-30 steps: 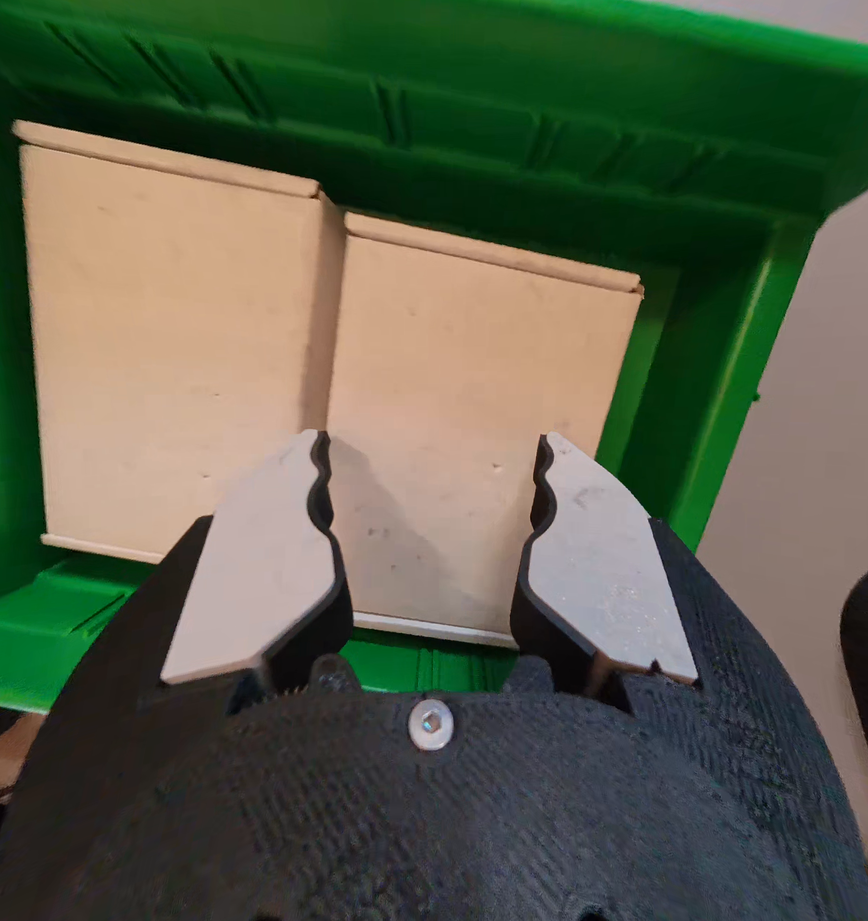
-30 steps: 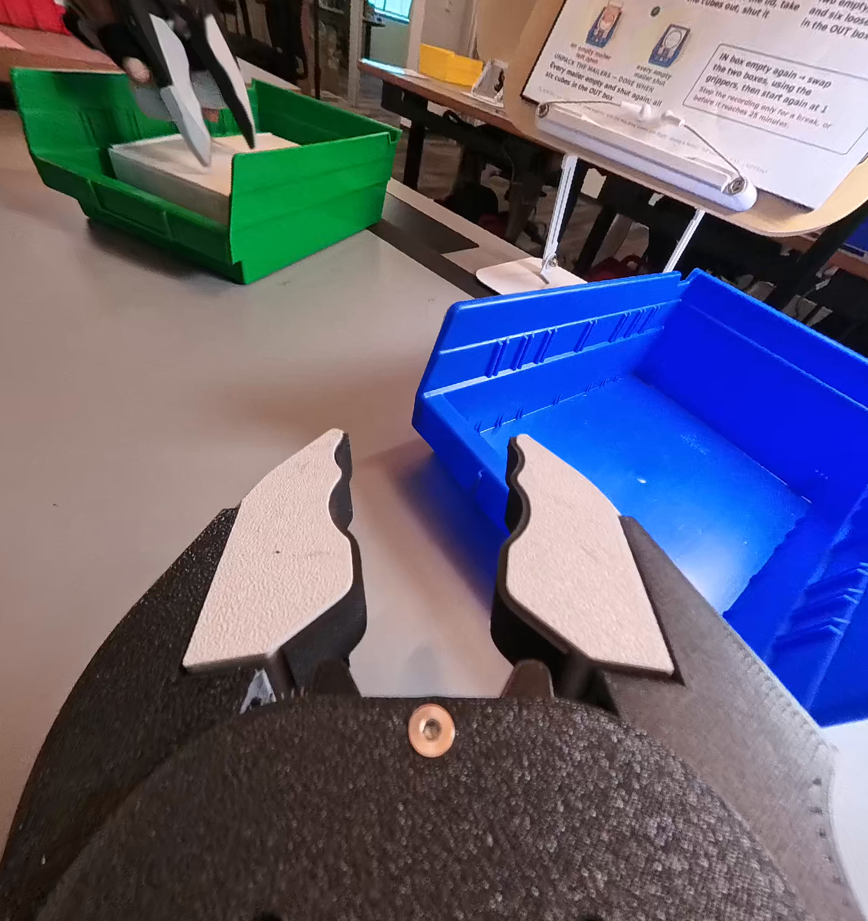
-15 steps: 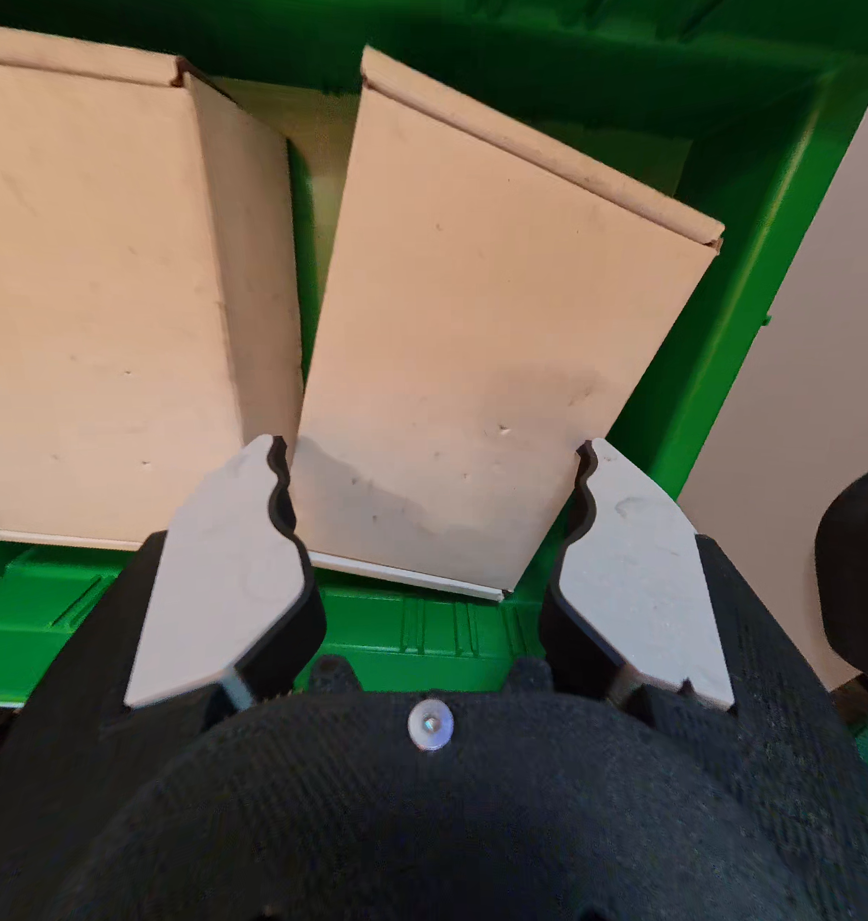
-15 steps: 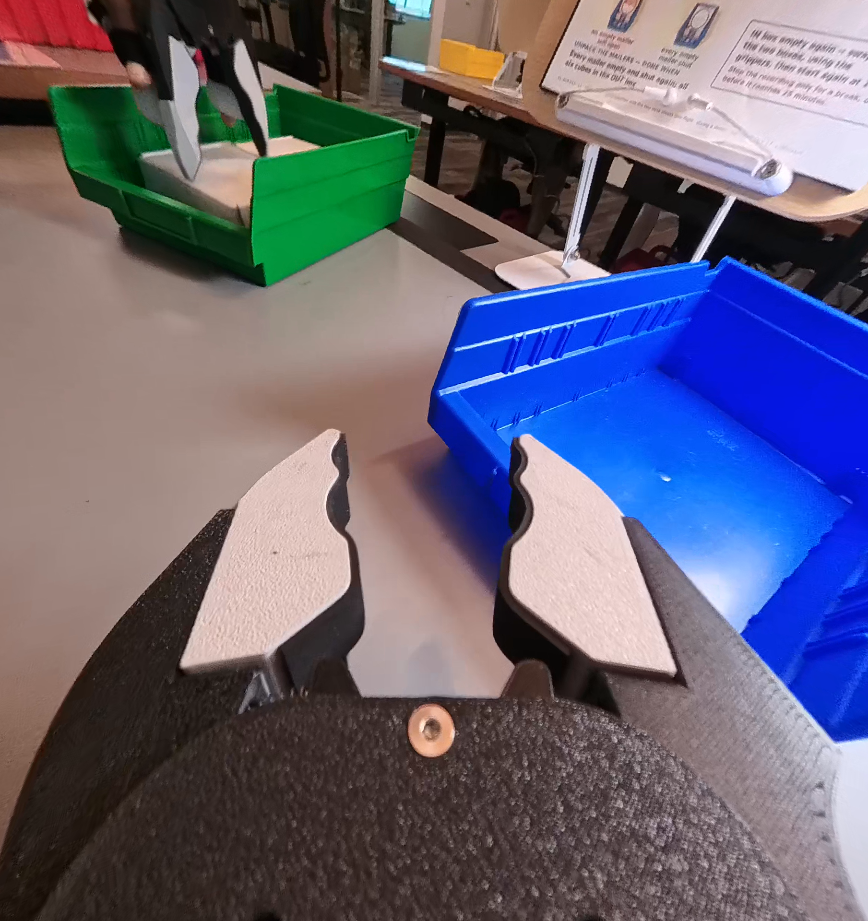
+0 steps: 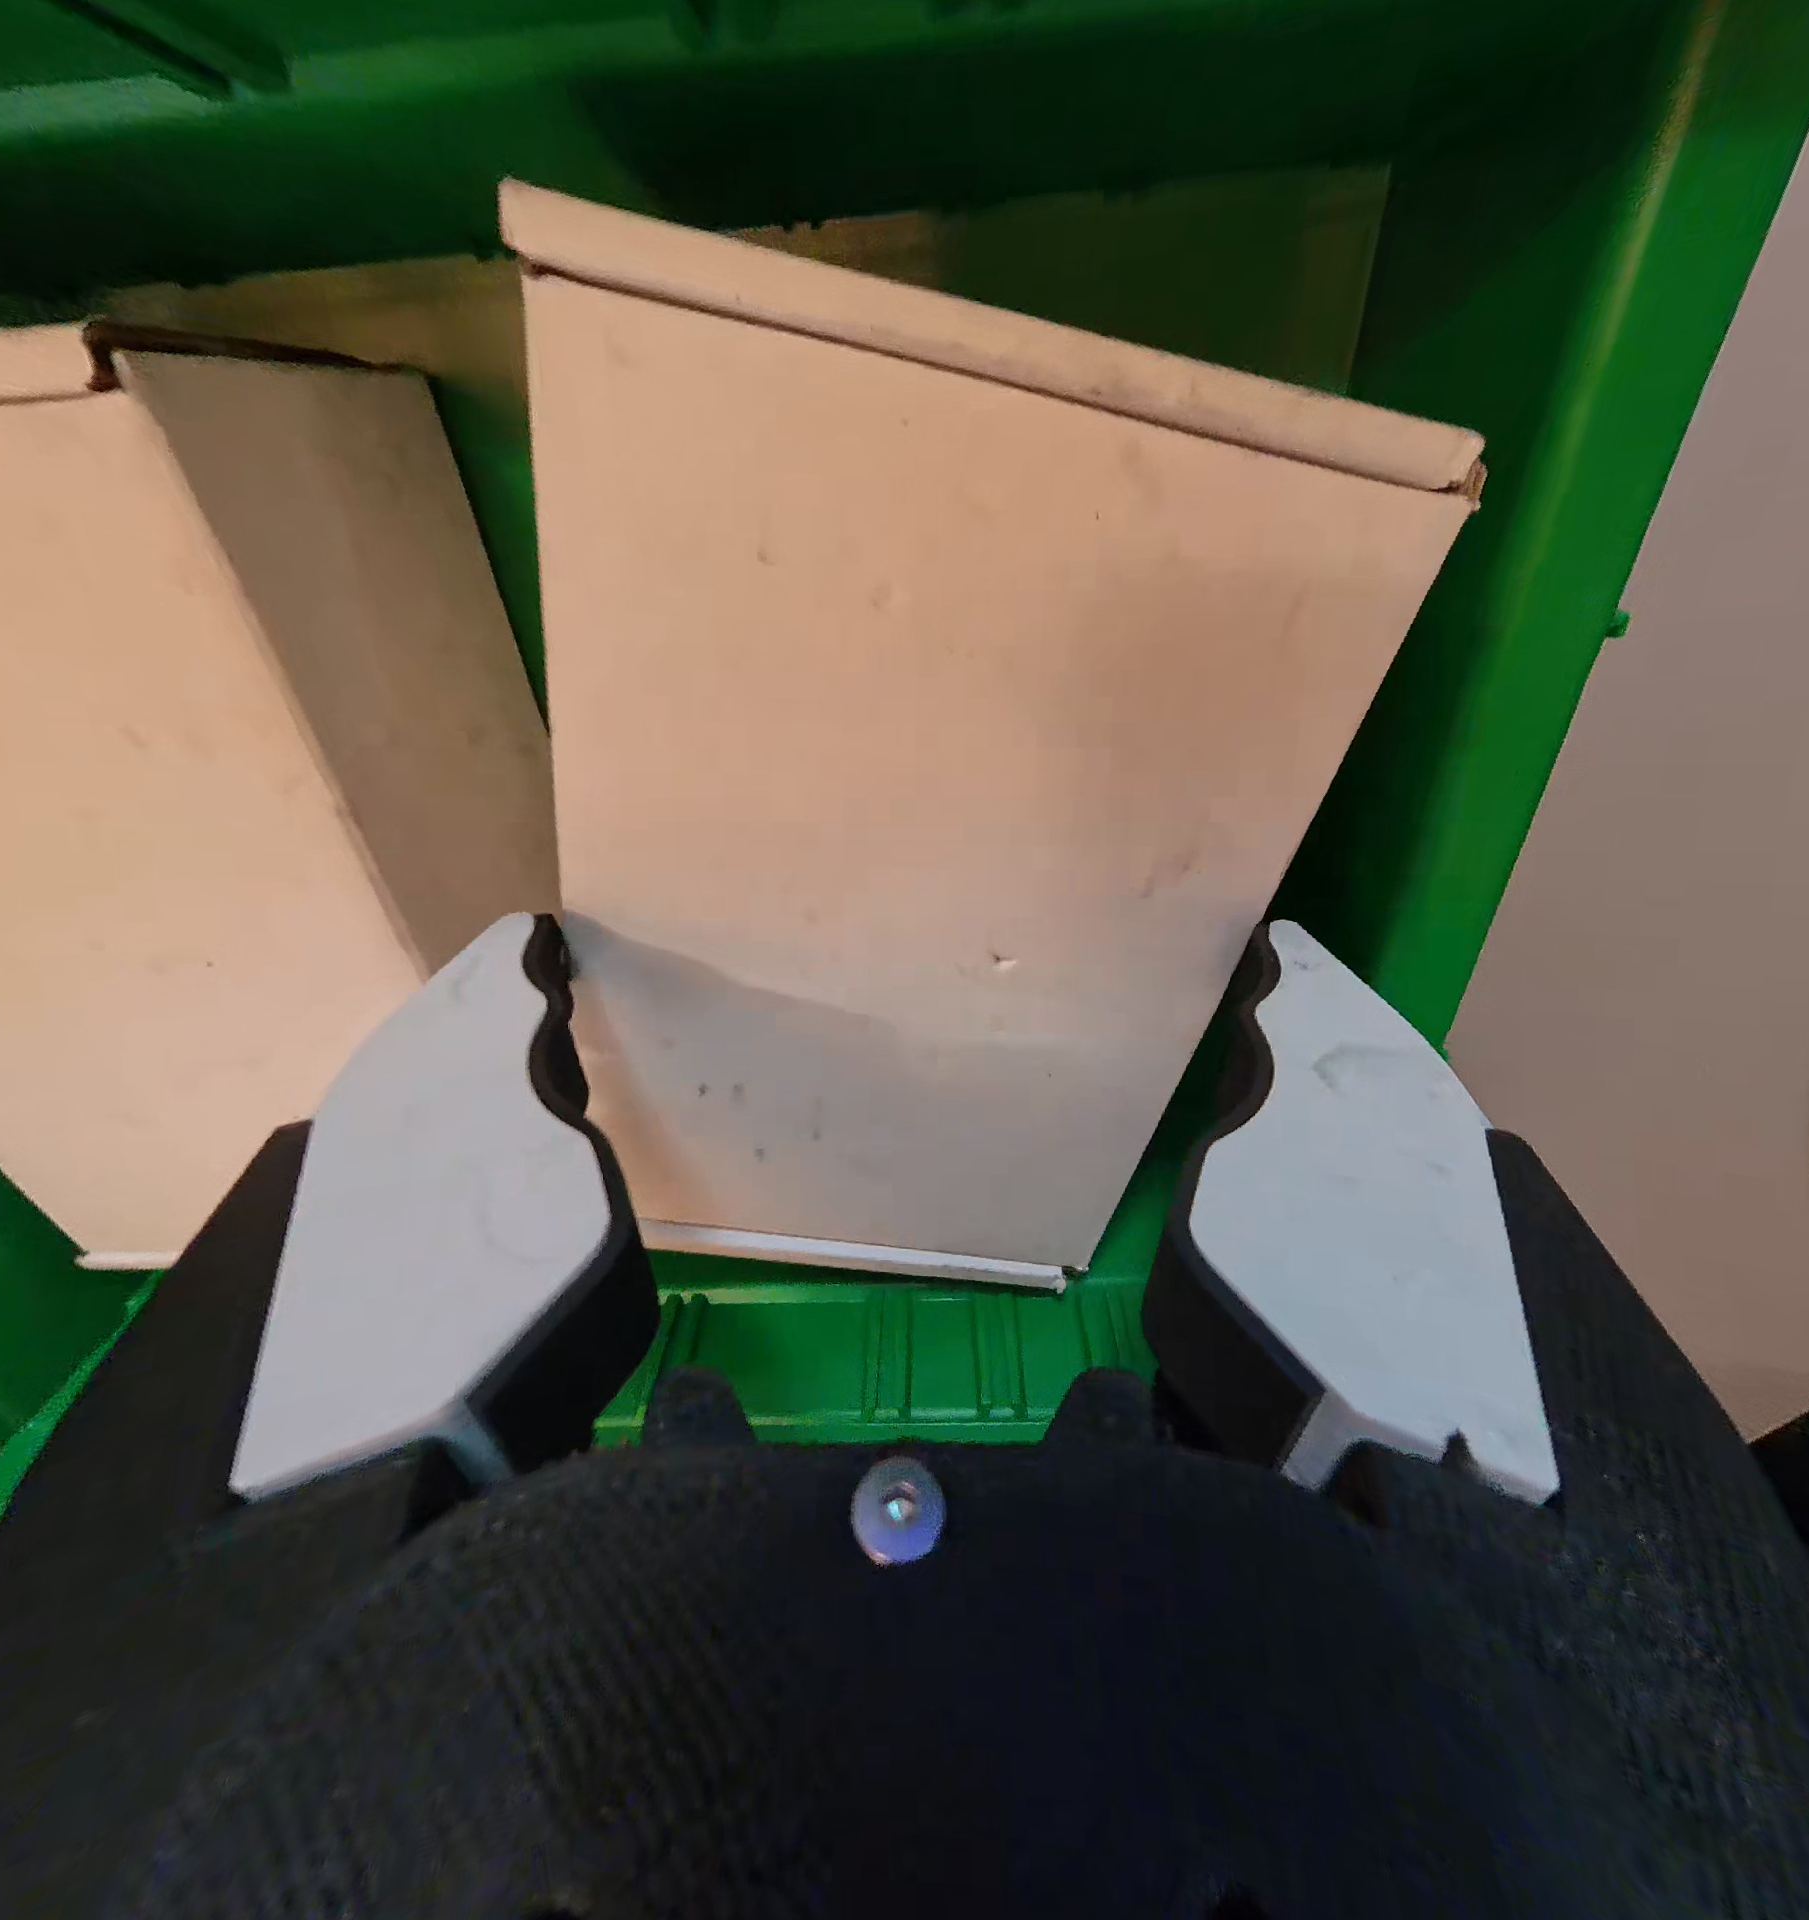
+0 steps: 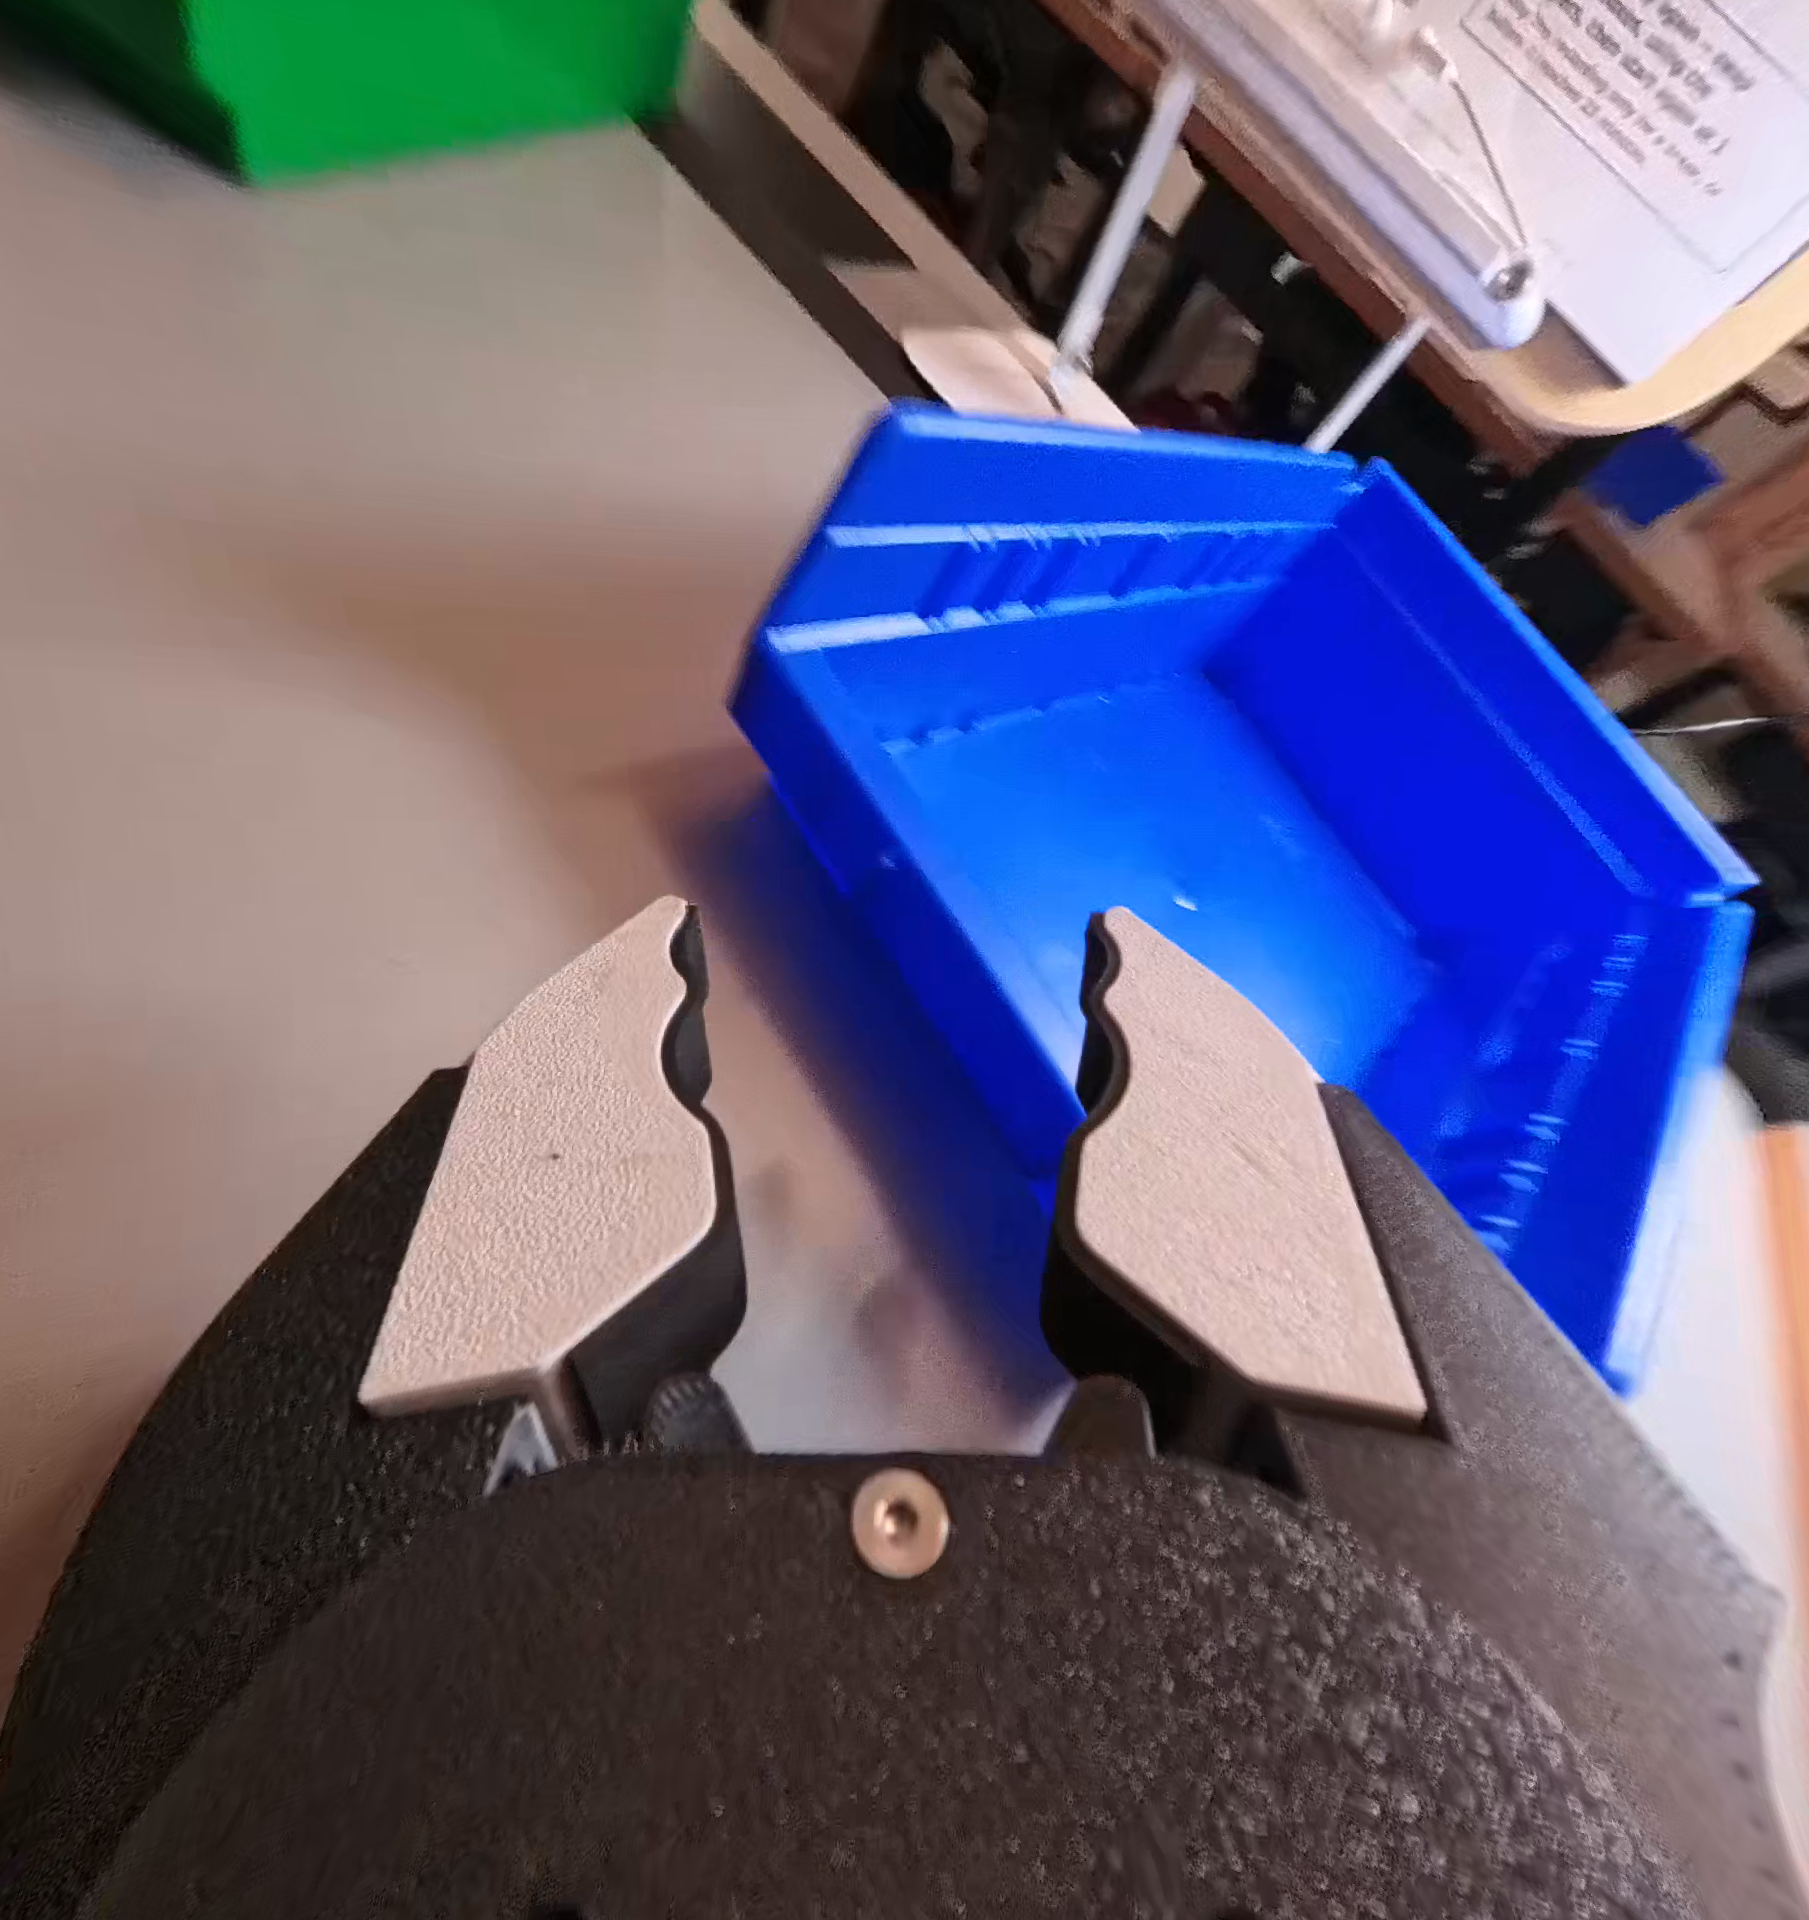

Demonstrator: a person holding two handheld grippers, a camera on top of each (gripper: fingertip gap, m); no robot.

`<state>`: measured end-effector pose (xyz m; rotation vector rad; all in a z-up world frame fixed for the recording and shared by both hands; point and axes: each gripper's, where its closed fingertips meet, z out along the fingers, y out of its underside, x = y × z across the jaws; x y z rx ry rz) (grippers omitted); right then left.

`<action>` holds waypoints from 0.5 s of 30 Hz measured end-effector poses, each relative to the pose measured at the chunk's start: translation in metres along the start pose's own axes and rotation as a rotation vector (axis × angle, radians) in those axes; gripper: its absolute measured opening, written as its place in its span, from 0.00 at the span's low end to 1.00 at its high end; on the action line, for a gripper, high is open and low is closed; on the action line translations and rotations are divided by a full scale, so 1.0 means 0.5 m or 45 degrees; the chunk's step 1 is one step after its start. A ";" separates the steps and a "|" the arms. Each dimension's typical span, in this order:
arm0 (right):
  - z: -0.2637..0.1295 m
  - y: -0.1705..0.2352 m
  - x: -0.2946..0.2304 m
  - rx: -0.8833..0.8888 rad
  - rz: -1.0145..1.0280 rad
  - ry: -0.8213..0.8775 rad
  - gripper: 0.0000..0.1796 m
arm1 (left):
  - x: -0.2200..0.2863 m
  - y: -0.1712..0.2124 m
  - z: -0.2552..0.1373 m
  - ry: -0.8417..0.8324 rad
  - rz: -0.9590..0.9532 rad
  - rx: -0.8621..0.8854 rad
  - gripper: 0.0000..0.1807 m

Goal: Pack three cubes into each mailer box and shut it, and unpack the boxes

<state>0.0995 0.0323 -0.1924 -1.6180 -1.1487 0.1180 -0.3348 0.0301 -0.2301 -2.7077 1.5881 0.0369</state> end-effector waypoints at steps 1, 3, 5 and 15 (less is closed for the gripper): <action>0.009 0.017 0.018 -0.077 -0.098 0.051 0.39 | 0.000 -0.001 0.001 0.006 0.000 0.001 0.66; 0.029 0.054 0.041 -0.259 -0.240 0.059 0.40 | 0.000 -0.003 0.001 0.009 0.000 0.007 0.66; 0.049 0.087 0.041 -0.404 -0.263 -0.021 0.39 | 0.000 -0.004 0.001 0.002 -0.004 0.018 0.66; 0.061 0.128 0.075 -0.647 -0.287 0.067 0.24 | 0.001 -0.006 0.001 -0.016 -0.068 0.150 0.66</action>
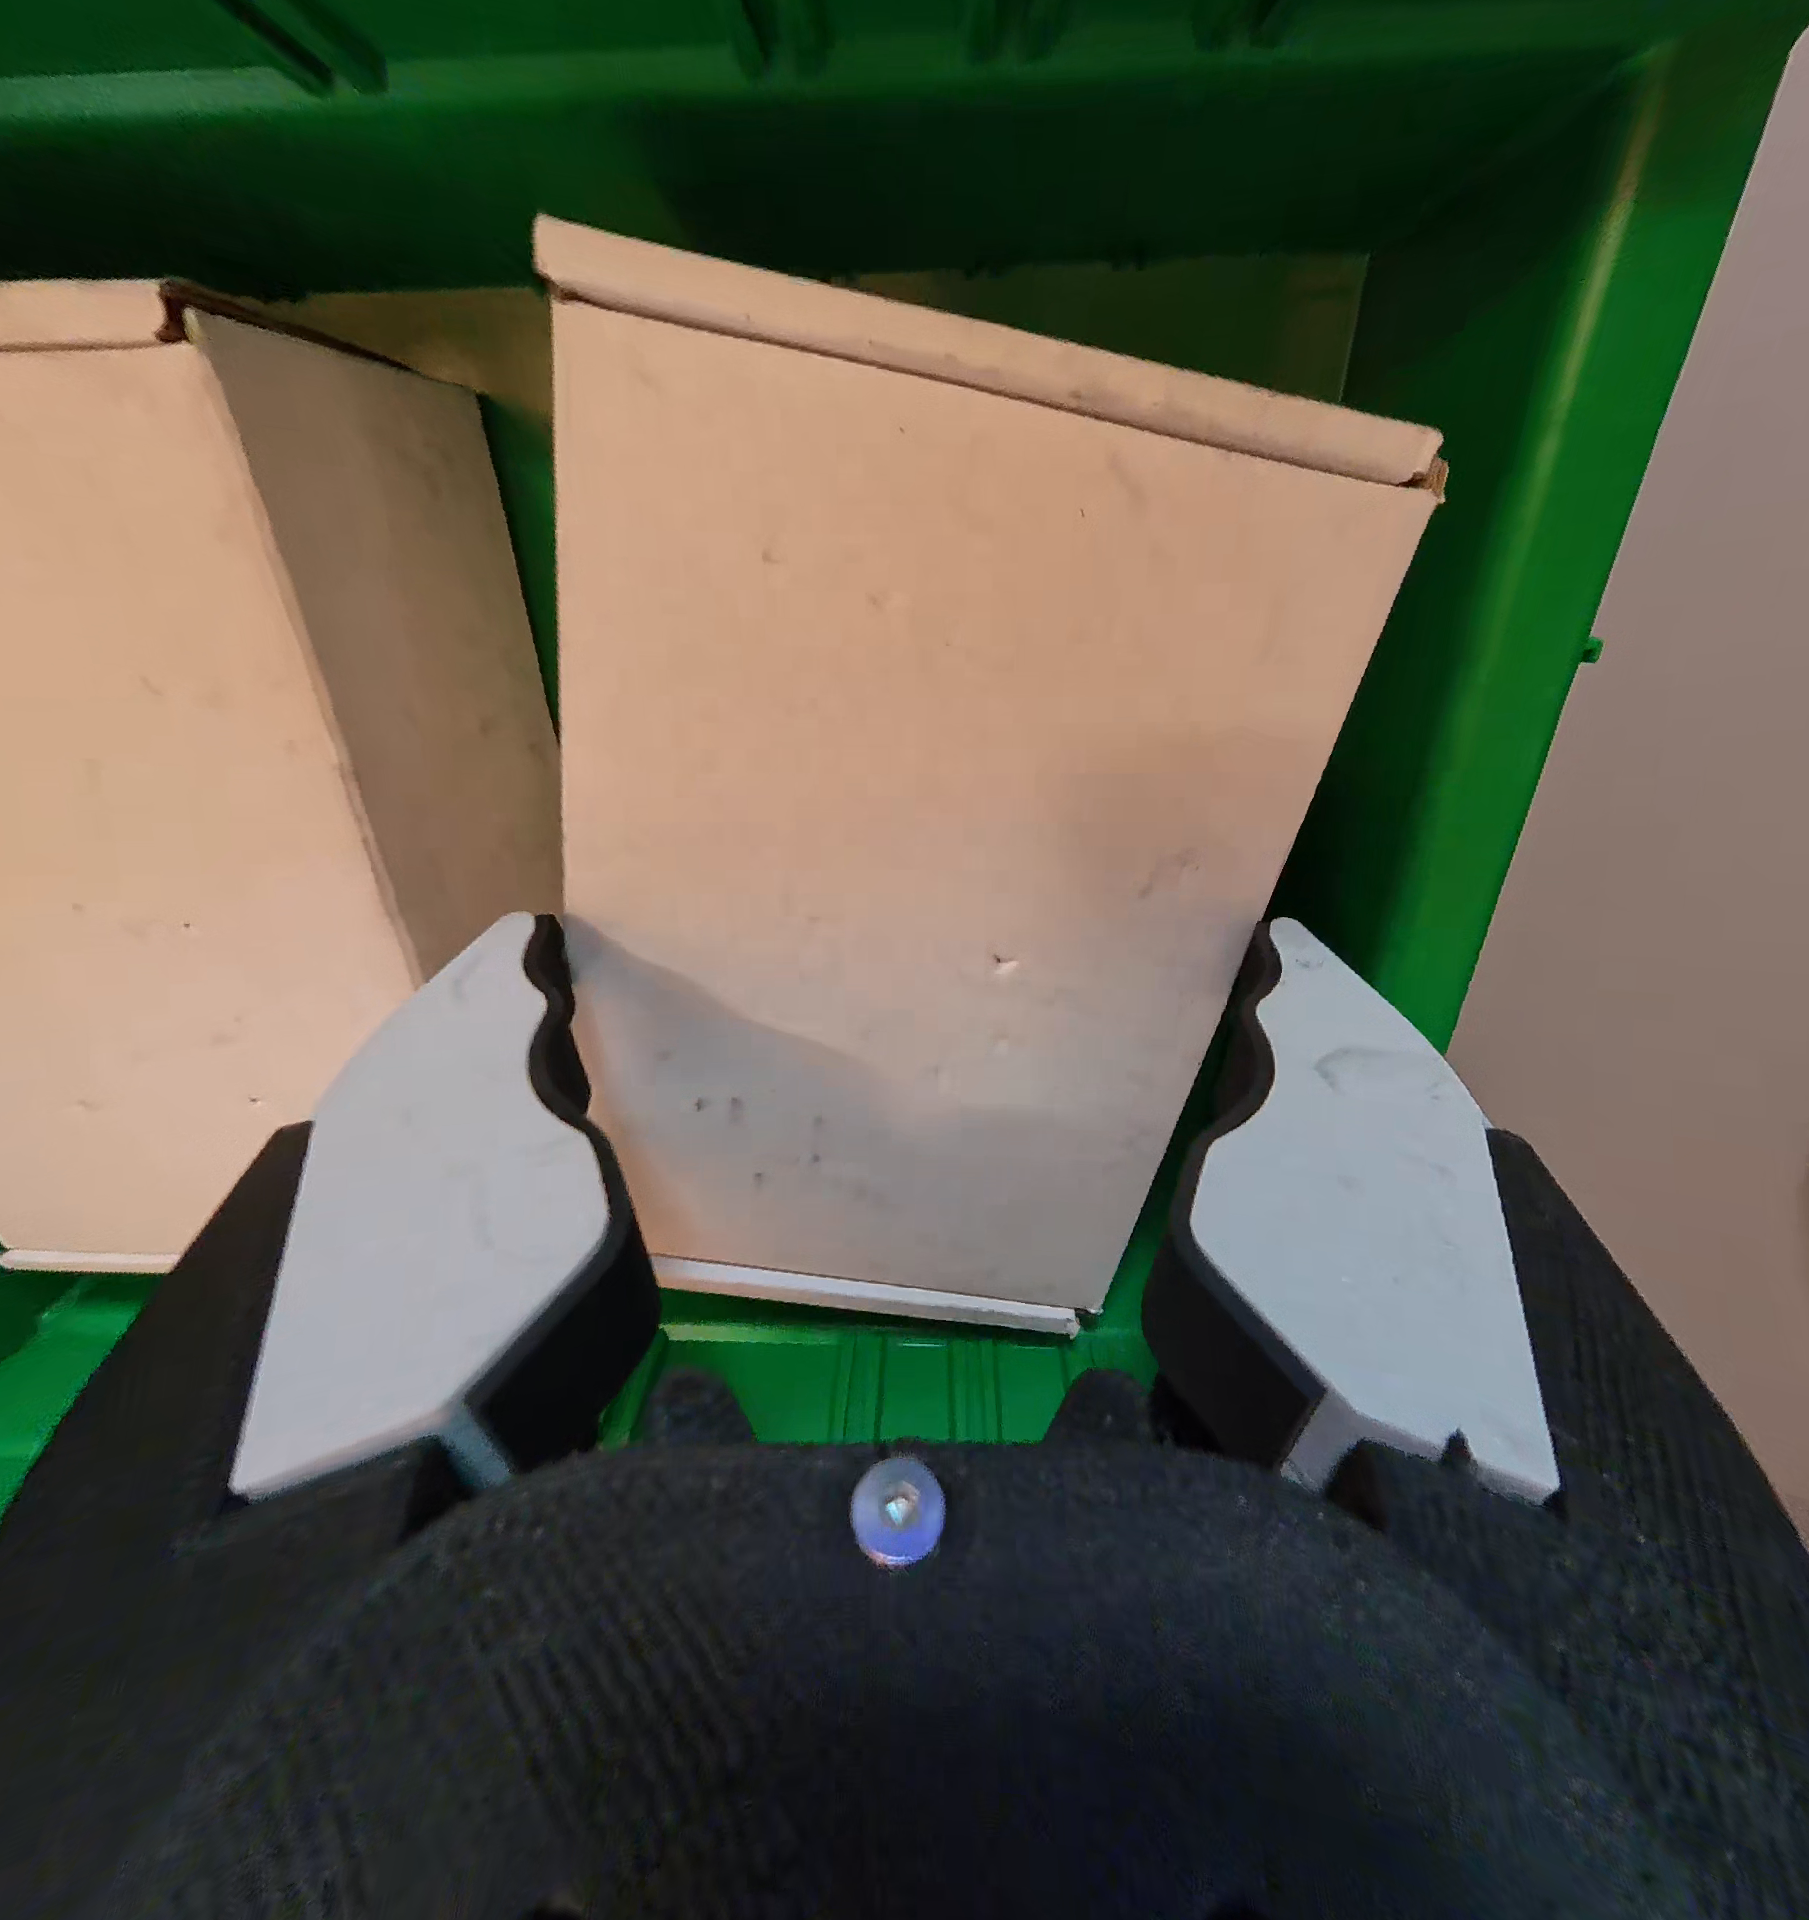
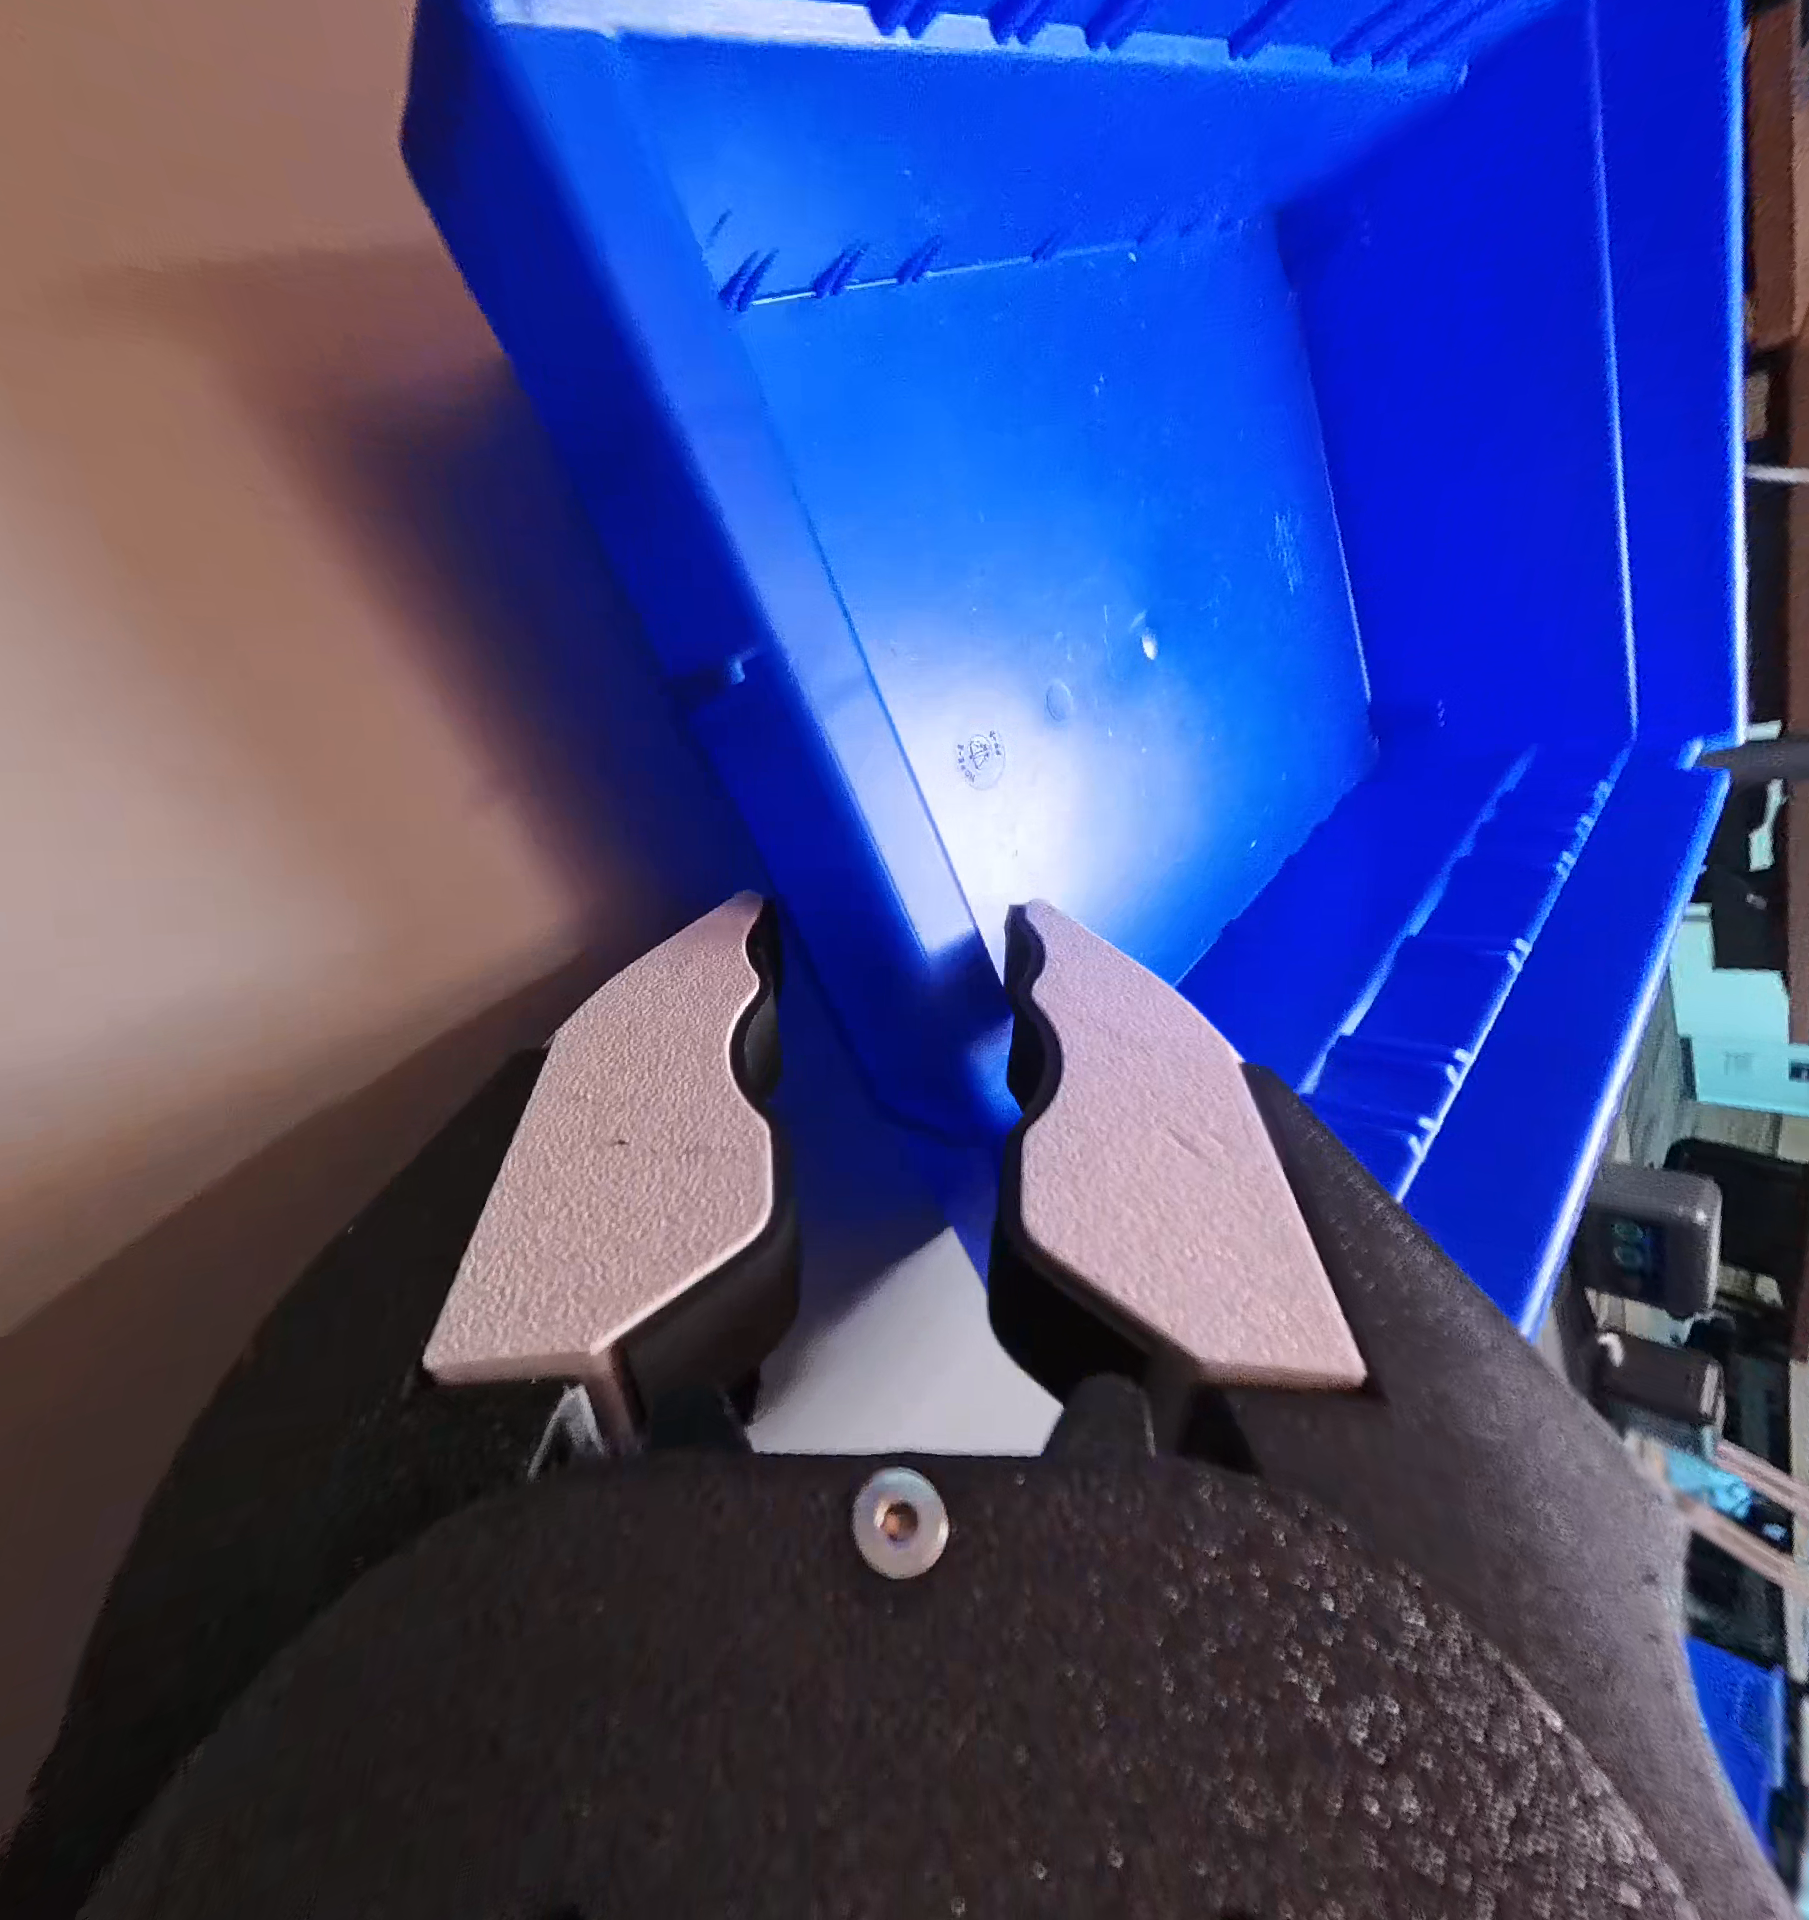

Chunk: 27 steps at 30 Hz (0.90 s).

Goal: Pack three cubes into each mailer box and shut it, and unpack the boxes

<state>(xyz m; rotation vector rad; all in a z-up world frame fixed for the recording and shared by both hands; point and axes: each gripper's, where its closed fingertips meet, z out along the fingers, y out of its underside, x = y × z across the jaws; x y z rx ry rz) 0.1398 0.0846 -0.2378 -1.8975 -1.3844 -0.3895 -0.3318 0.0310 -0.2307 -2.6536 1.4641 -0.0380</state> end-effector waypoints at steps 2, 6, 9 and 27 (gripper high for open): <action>0.000 0.008 0.007 -0.018 0.065 0.001 0.24 | 0.000 0.000 0.000 -0.004 -0.011 0.015 0.66; 0.005 0.030 0.024 -0.078 0.107 0.059 0.24 | 0.000 0.000 -0.001 -0.011 -0.036 0.037 0.66; 0.009 0.053 0.043 -0.129 0.131 0.105 0.23 | 0.000 -0.001 -0.001 -0.020 -0.042 0.062 0.66; -0.052 -0.025 0.036 0.280 0.321 -0.006 0.36 | 0.001 0.006 -0.034 -0.068 -0.020 0.060 0.66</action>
